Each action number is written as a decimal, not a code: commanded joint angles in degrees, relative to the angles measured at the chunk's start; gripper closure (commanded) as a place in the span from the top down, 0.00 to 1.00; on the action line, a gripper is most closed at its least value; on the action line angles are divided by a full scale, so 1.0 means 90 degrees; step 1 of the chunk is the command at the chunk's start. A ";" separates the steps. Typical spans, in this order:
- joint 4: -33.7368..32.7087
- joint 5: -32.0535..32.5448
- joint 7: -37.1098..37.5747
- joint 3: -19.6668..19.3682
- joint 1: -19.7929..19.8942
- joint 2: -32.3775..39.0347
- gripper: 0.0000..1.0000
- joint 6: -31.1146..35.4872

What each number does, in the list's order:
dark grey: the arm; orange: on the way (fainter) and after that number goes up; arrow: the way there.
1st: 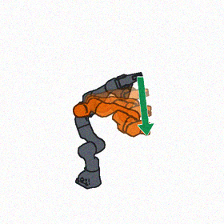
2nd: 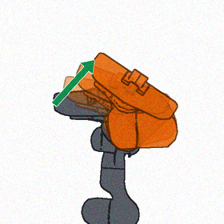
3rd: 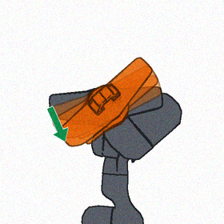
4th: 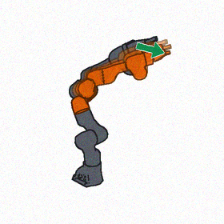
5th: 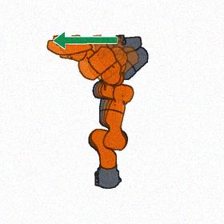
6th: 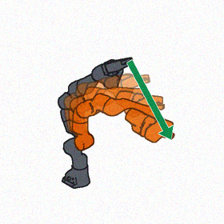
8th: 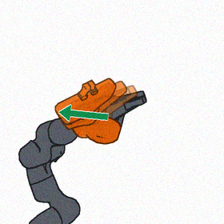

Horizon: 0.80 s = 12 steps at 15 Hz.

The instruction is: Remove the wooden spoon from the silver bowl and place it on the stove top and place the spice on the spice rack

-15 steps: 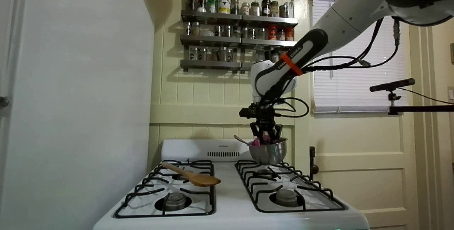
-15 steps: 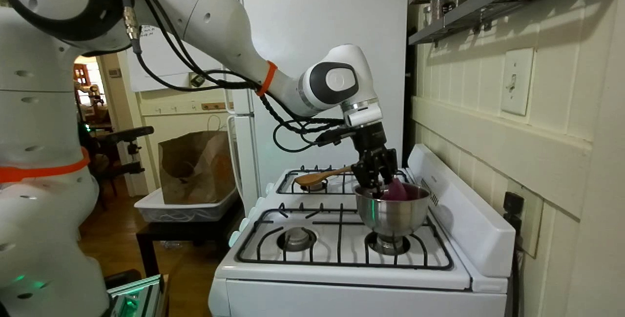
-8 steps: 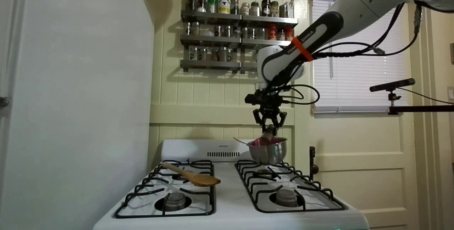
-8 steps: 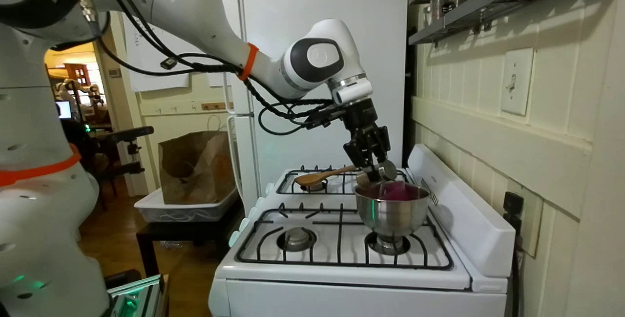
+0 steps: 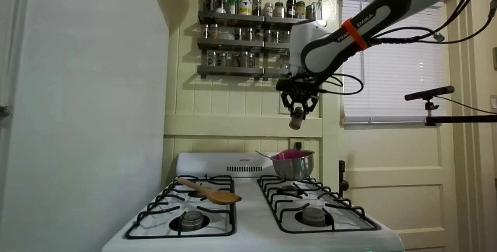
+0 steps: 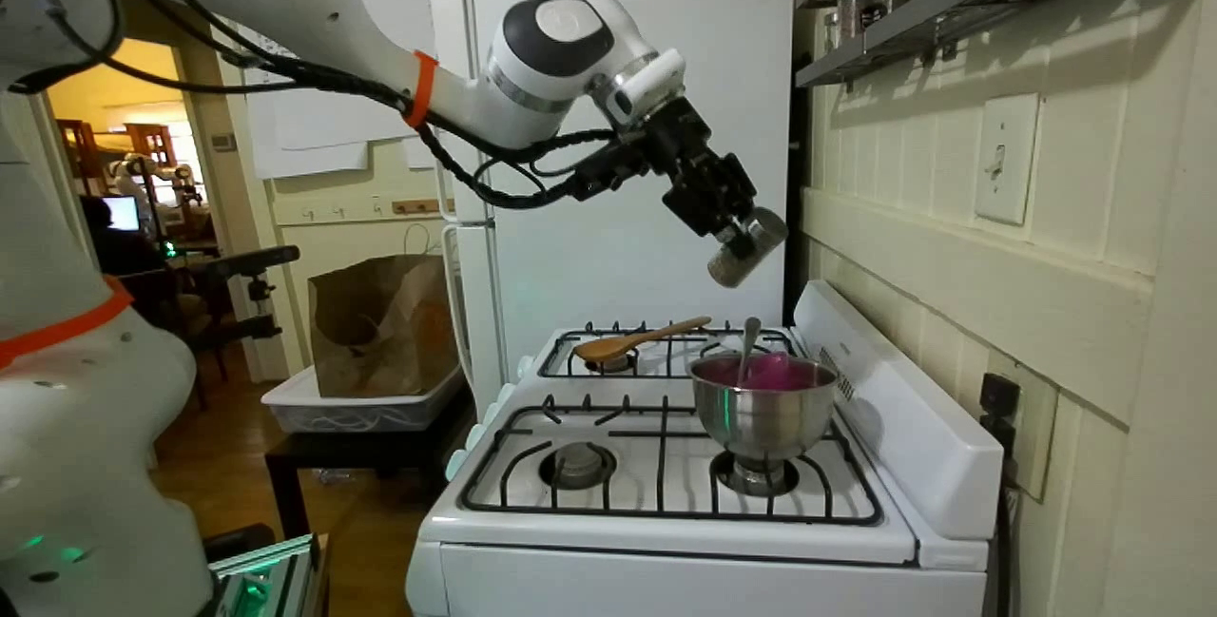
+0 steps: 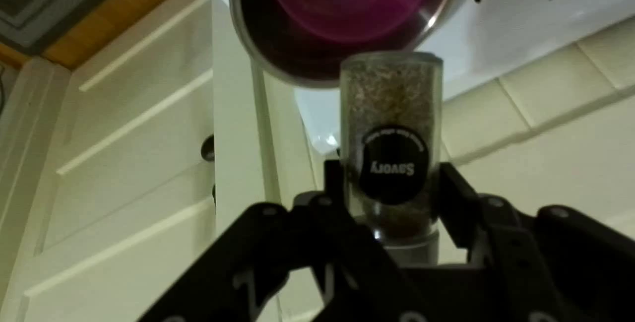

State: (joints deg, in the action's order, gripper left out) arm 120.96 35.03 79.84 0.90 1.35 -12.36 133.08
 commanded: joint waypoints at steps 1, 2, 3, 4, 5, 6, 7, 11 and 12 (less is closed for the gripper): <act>0.0329 0.0963 0.0215 0.0348 0.0281 -0.0946 0.24 0.0207; 0.0302 0.1191 0.0178 0.0427 0.0327 -0.1132 0.24 0.0215; 0.0248 0.1418 0.0144 0.0493 0.0374 -0.1278 0.24 0.0250; 0.0157 0.1656 0.0142 0.0553 0.0417 -0.1371 0.24 0.0293; -0.0012 0.1892 0.0142 0.0601 0.0463 -0.1397 0.24 0.0343; -0.0195 0.2120 0.0174 0.0629 0.0512 -0.1401 0.24 0.0433; -0.0381 0.2344 0.0230 0.0636 0.0565 -0.1398 0.24 0.0564; -0.1468 0.2539 0.1171 0.0597 0.0822 -0.0932 0.24 0.0719; -0.1704 0.2517 0.1434 0.0594 0.0866 -0.0774 0.24 0.0692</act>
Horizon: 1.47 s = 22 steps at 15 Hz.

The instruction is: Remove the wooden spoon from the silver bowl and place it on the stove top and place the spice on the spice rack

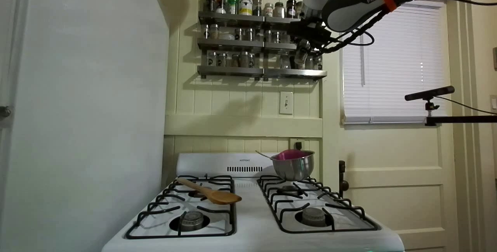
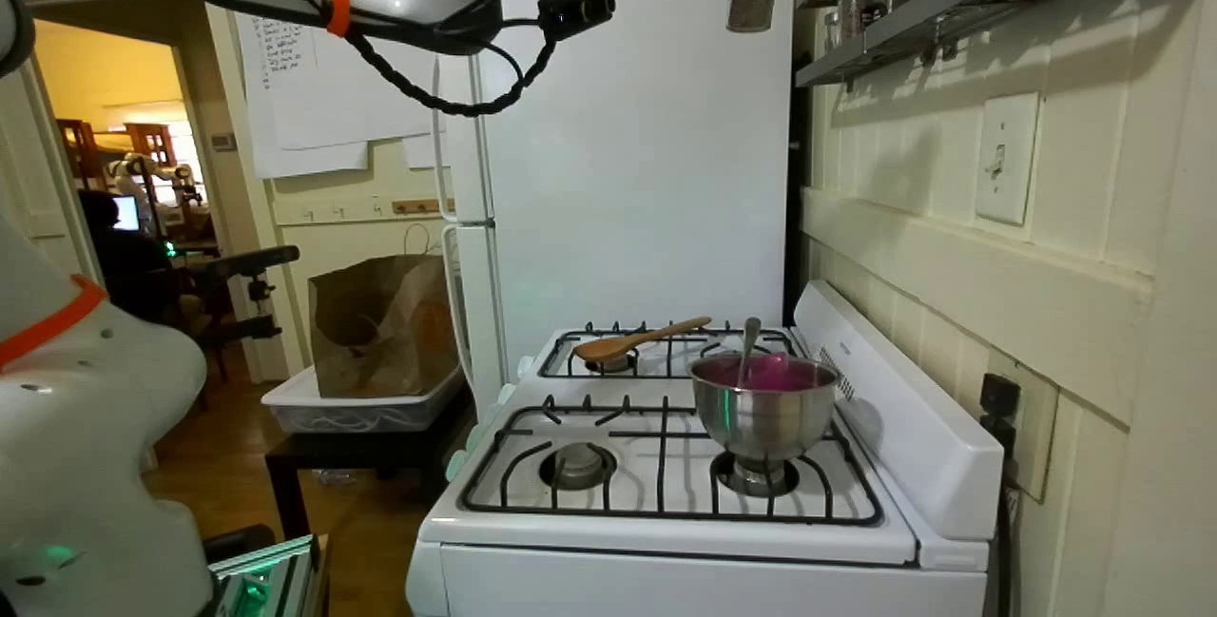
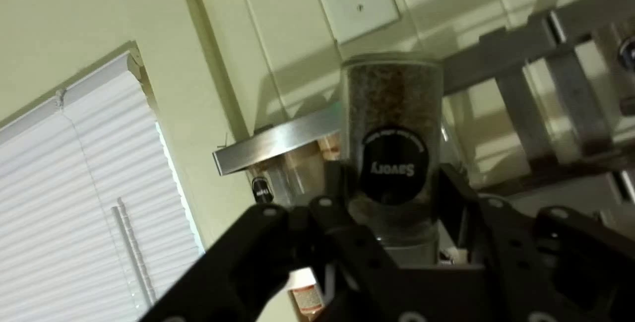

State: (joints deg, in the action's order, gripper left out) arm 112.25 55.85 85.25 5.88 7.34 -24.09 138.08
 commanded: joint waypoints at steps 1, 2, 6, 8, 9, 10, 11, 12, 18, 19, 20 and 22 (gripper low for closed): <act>-0.0914 0.0197 0.1127 0.0034 0.0222 0.0686 0.24 0.0202; -0.0457 0.0023 0.0454 -0.0061 0.0032 0.0248 0.24 -0.0026; -0.0575 0.0022 0.0442 -0.0089 0.0022 0.0381 0.49 -0.0025; -0.0575 0.0021 0.0428 -0.0087 0.0013 0.0374 0.49 -0.0024; -0.0600 0.0194 0.0587 -0.0044 0.0075 0.0440 0.24 0.0048; -0.0750 0.0154 0.0645 -0.0053 0.0054 0.0595 0.24 0.0176; -0.0876 0.0308 0.0858 -0.0015 0.0107 0.0712 0.24 0.0290; -0.1066 0.0299 0.0970 -0.0003 0.0093 0.0863 0.24 0.0327; -0.1661 0.0391 0.1441 -0.0107 0.0048 0.1472 0.24 0.0895; -0.1720 0.0377 0.1516 -0.0147 0.0047 0.1570 0.24 0.0969; -0.1779 0.0373 0.1605 -0.0190 0.0048 0.1667 0.24 0.1061; -0.1863 0.0336 0.1749 -0.0131 0.0180 0.1808 0.24 0.1162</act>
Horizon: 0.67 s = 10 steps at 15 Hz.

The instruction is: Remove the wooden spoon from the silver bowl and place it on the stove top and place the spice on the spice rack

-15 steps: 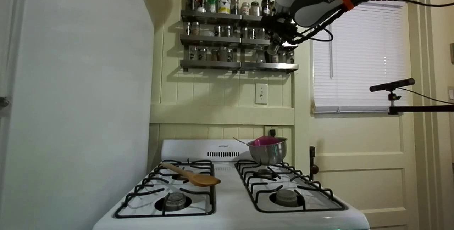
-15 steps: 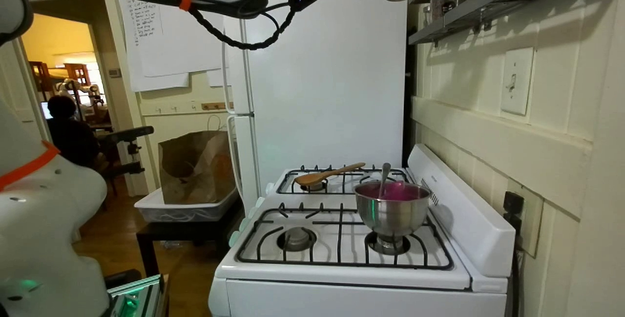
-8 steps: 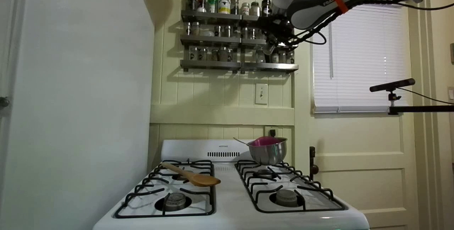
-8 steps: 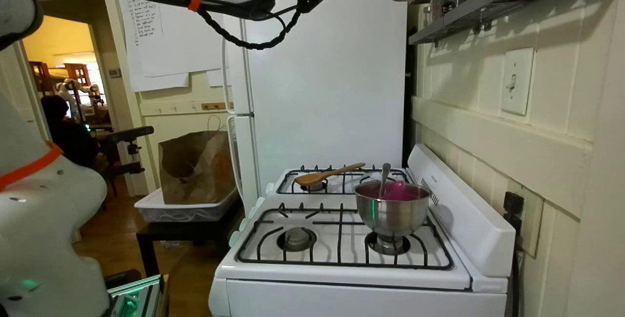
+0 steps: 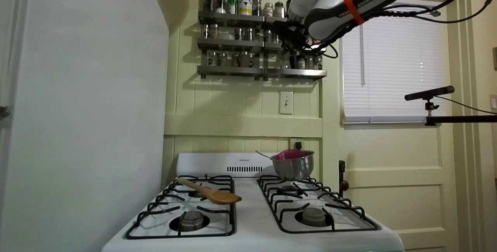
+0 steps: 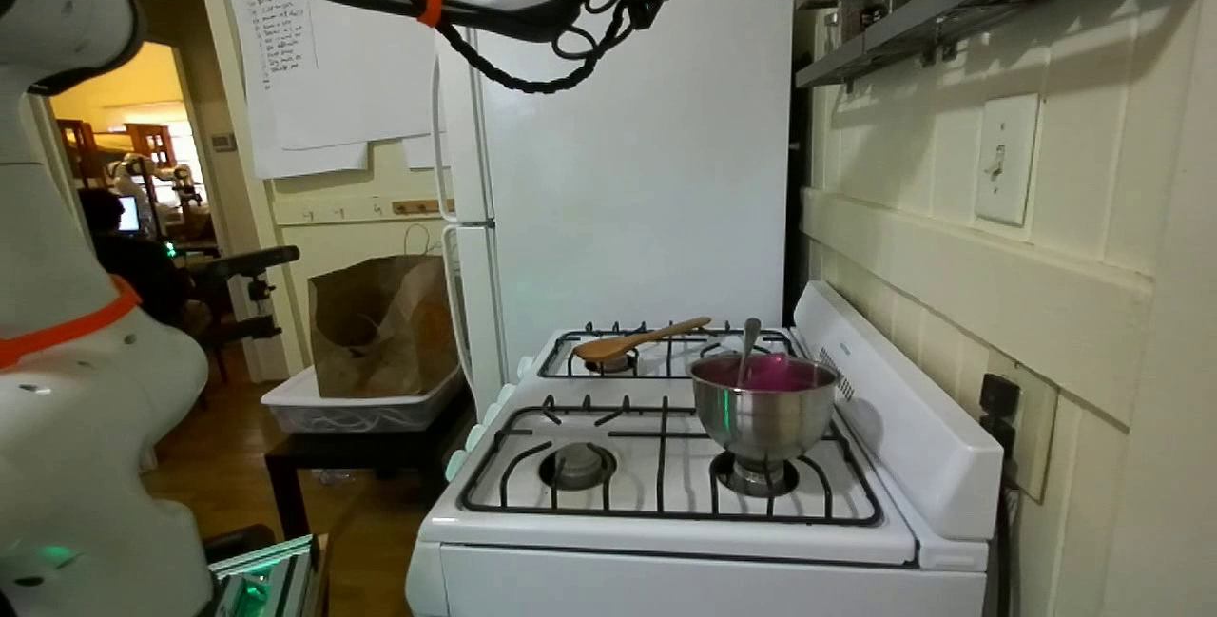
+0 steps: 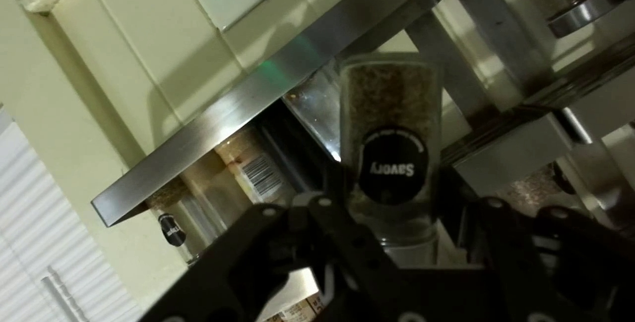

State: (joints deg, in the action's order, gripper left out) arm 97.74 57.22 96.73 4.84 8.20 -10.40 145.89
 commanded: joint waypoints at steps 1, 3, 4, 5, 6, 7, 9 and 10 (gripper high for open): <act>-0.0293 0.0159 0.0516 -0.0036 0.0089 0.0363 0.24 0.0340; -0.0394 0.0191 0.0706 -0.0037 0.0132 0.0488 0.24 0.0379; -0.0435 0.0182 0.0768 -0.0043 0.0132 0.0541 0.24 0.0386; -0.0469 0.0186 0.0855 -0.0047 0.0133 0.0583 0.24 0.0390; -0.0516 0.0207 0.0927 -0.0046 0.0135 0.0618 0.24 0.0395; -0.0553 0.0199 0.0967 -0.0045 0.0129 0.0651 0.24 0.0382; -0.0641 0.0174 0.1109 -0.0053 0.0128 0.0731 0.24 0.0405; -0.0707 0.0098 0.1109 -0.0064 0.0122 0.0784 0.24 0.0422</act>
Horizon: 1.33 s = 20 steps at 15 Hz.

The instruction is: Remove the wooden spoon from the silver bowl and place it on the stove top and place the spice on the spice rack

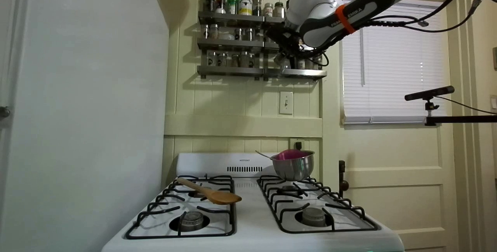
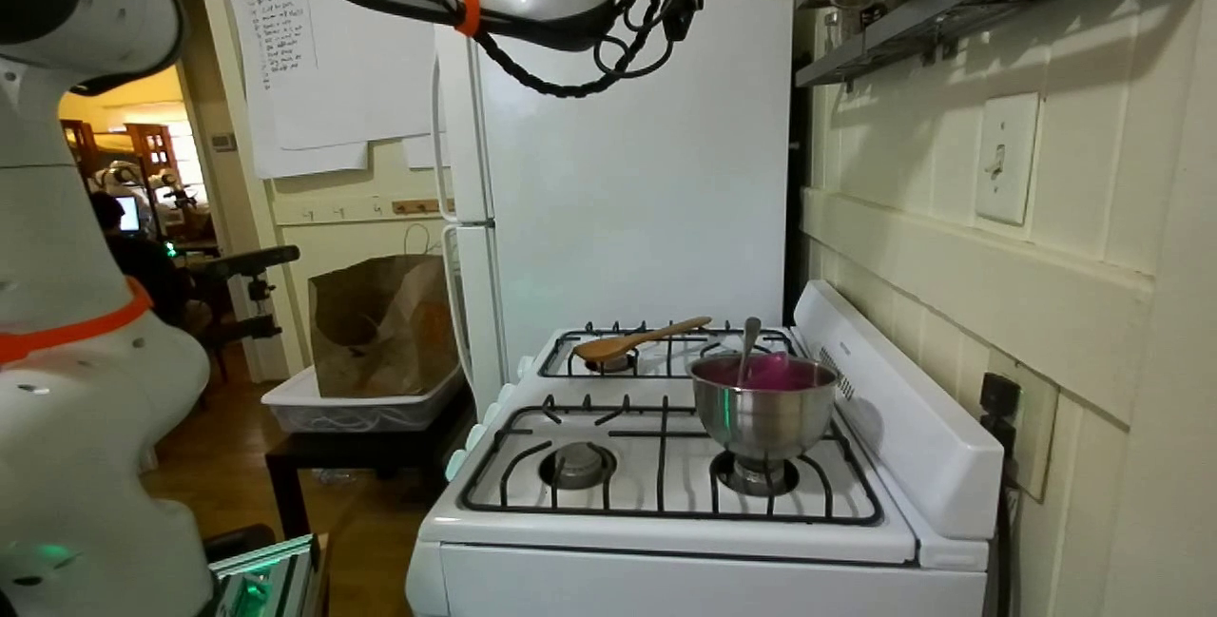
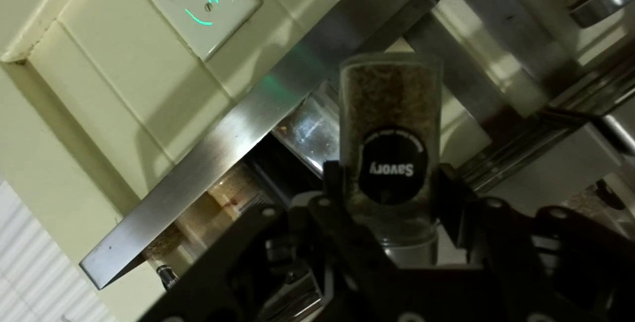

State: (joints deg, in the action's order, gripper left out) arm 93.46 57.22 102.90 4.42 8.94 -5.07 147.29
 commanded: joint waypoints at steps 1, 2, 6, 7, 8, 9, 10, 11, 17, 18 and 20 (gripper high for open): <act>-0.0280 0.0040 0.0436 -0.0027 0.0035 0.0235 0.24 0.0301; -0.0325 0.0048 0.0465 -0.0031 0.0035 0.0282 0.24 0.0341; -0.0438 0.0071 0.0445 -0.0099 0.0055 0.0484 0.24 0.0936; -0.0463 0.0105 0.0449 -0.0126 0.0065 0.0530 0.24 0.1101; -0.0467 0.0098 0.0402 -0.0158 0.0073 0.0571 0.24 0.1270; -0.0456 0.0112 0.0361 -0.0183 0.0075 0.0599 0.24 0.1344; -0.0447 0.0134 0.0359 -0.0214 0.0081 0.0631 0.24 0.1456; -0.0443 0.0145 0.0369 -0.0247 0.0088 0.0661 0.24 0.1552; -0.0540 0.0285 0.0453 -0.0444 0.0175 0.0851 0.24 0.1967; -0.0553 0.0361 0.0470 -0.0468 0.0180 0.0869 0.24 0.2038; -0.0636 0.0919 0.0650 -0.0518 0.0163 0.0864 0.24 0.2134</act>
State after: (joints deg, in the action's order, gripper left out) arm 89.75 59.14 104.66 0.35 10.22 1.88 163.61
